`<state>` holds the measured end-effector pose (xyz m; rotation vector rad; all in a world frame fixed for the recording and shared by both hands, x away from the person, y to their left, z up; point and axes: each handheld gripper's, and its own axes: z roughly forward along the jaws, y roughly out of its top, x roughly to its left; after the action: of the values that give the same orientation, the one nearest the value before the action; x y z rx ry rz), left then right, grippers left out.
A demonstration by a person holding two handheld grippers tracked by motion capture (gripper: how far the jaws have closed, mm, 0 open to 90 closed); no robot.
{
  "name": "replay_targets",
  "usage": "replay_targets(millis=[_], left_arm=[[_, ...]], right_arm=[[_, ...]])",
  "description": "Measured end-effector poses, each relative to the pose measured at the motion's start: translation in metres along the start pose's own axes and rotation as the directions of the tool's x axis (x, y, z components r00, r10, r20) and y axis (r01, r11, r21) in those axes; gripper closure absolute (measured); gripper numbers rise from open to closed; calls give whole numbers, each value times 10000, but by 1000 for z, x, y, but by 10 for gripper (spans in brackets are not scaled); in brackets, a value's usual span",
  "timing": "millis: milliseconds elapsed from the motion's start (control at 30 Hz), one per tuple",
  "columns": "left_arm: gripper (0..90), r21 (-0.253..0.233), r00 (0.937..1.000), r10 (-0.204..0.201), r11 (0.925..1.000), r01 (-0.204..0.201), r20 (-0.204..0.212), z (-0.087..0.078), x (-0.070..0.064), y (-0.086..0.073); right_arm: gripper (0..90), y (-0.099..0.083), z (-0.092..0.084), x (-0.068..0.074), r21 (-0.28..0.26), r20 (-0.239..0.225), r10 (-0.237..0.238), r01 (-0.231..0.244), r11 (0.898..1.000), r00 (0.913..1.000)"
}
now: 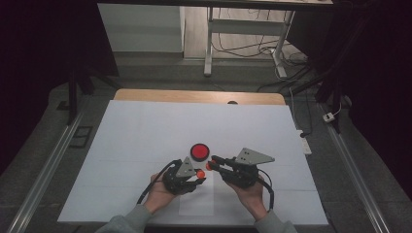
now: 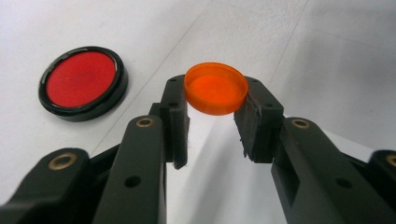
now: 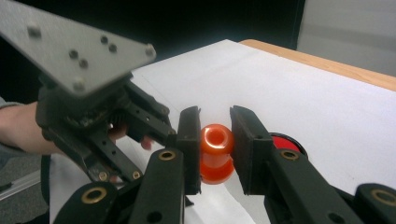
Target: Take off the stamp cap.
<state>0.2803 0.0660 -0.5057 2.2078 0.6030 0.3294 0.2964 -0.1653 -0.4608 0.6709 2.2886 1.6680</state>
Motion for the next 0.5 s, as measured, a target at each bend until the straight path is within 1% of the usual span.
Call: replay_targets(millis=[133,333,500], left_arm=[[654,-270,9999,-145,9995,146,61,-5,3,0],[654,-408,9998,-209,9989,209,-1,-12,7,-1],[654,-551,9993,-371,9978,368,-52,-18,10,-3]], right_arm=[[725,-1,1,0,31,-19,0,0,10000,10000],[725,-1,0,0,11,-40,-8,8,10000,10000],[725,-1,0,-1,-13,-9,-11,11,10000,10000]])
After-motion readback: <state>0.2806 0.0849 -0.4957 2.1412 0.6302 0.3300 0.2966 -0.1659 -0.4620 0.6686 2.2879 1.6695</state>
